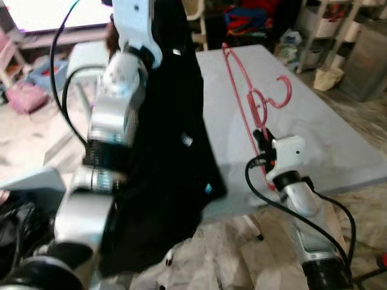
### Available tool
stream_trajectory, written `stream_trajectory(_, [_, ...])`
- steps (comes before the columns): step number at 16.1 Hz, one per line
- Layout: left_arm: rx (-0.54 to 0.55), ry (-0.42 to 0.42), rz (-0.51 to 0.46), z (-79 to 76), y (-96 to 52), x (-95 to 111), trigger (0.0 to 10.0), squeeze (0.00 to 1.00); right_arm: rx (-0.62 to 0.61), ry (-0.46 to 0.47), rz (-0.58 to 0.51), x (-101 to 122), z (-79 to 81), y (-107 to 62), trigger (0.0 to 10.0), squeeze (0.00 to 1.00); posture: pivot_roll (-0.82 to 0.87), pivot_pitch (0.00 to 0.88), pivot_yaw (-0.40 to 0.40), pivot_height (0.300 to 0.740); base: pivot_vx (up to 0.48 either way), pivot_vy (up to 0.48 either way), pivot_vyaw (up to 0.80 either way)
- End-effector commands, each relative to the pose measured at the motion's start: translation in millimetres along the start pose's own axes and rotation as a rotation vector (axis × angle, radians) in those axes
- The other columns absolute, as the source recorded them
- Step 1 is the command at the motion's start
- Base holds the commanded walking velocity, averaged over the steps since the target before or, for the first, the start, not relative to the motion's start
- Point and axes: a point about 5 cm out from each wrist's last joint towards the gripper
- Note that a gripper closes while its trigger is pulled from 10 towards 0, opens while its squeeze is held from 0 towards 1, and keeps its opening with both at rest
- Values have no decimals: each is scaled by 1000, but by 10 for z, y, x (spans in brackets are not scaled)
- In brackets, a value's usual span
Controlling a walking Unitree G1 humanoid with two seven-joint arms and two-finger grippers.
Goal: Hang hanger
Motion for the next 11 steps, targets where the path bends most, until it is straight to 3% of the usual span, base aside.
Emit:
stream_trajectory(1, [2,41,-57,71,99,113,10000,0,-38,0,75,-137,-78,-100,10000,0,-29,29,28,740,0,0,0])
stream_trajectory(4, [14,156,-32,332,274,138,10000,0,-61,-26,84,-75,-196,-235,10000,0,-97,36,41,740,0,0,0])
stream_trajectory(6, [37,155,31,439,372,167,10000,0,-97,-56,131,-103,-342,-440,10000,0,-116,43,45,740,0,0,0])
stream_trajectory(7, [26,166,35,391,420,210,10000,0,-108,-68,149,-115,-390,-528,10000,0,-132,47,48,740,0,0,0])
stream_trajectory(8, [-4,191,5,271,489,304,10000,0,-118,-81,165,-118,-432,-612,10000,0,-141,49,49,740,0,0,0])
stream_trajectory(9, [-32,153,-27,127,554,397,10000,0,-124,-94,175,-114,-464,-666,10000,0,-155,54,49,740,0,0,0])
stream_trajectory(11, [-94,163,-106,-155,637,571,10000,0,-133,-102,184,-90,-486,-704,10000,0,-171,56,44,740,0,0,0])
Point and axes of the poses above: a point about 5 cm out from each wrist's last joint towards the gripper, its own y axis pointing out of the wrist towards the gripper, its own x axis along the axis of the wrist's last joint, z = x × y, and after that the axes turned 14 degrees about y, right-handed
